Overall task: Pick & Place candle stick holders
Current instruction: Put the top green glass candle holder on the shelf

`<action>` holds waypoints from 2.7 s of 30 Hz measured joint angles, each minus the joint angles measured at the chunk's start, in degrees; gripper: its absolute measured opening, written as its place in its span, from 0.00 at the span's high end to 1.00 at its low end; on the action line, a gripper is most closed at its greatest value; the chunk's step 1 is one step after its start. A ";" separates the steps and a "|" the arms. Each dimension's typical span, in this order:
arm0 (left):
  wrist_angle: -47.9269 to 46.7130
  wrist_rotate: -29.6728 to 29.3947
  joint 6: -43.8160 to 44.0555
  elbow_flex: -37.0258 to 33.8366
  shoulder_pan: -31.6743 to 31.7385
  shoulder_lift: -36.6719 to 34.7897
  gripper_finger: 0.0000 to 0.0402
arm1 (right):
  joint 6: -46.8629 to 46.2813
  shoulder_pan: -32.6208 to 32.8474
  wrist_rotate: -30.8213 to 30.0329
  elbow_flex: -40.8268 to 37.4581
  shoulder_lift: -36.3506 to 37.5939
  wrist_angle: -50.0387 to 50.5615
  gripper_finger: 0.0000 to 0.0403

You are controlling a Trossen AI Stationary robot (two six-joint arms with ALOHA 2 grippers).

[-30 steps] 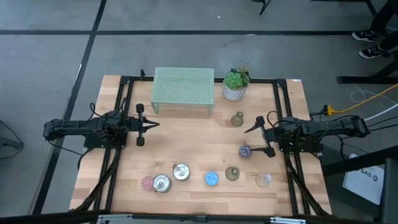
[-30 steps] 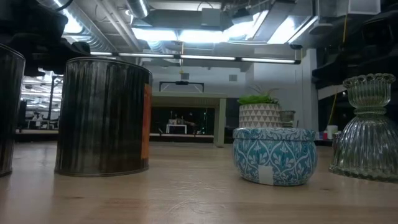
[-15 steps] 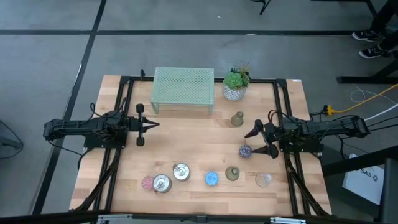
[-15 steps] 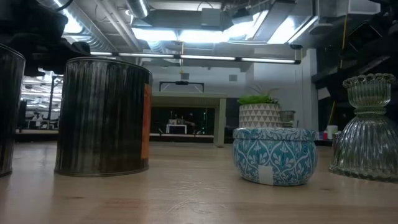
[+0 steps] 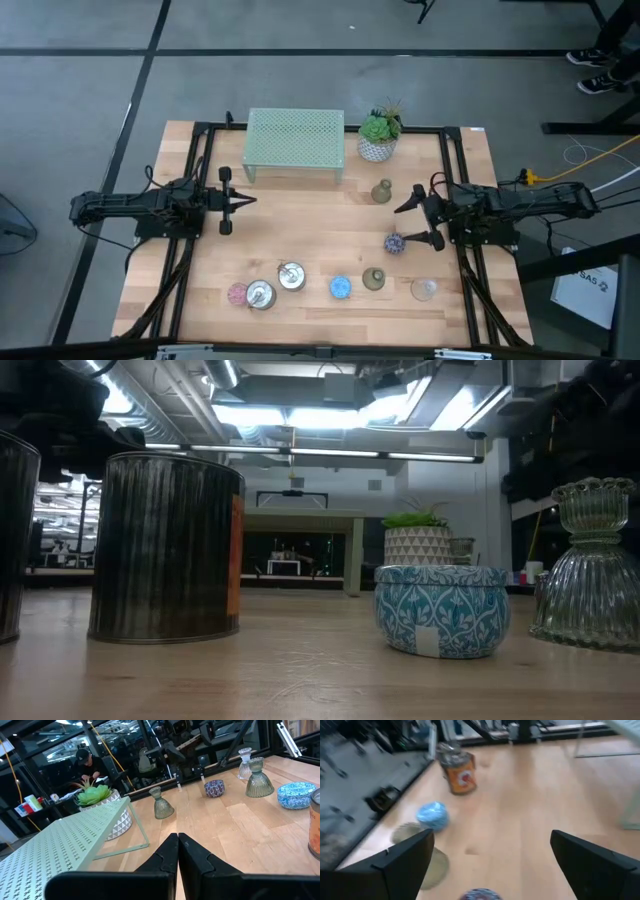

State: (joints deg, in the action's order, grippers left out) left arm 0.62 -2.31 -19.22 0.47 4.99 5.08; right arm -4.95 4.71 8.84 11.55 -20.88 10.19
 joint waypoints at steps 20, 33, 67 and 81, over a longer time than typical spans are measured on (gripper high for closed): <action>0.00 0.00 0.02 0.00 -0.02 0.00 0.99 | 13.76 -3.85 -24.72 15.09 -30.02 7.65 0.02; 0.01 0.00 0.01 0.01 -0.02 0.00 0.98 | 14.40 -7.81 -24.92 18.23 -38.65 9.08 0.03; 0.00 0.00 0.02 0.00 -0.02 0.00 0.98 | 15.07 -7.87 -30.56 18.41 -46.12 7.17 0.66; 0.02 0.00 0.02 0.01 -0.02 0.00 0.99 | 10.18 -7.87 -30.11 21.32 -46.30 10.57 0.93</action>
State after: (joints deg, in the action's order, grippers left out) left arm 0.64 -2.31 -19.20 0.48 4.97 5.08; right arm 5.23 -3.16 -21.27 32.87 -67.18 20.76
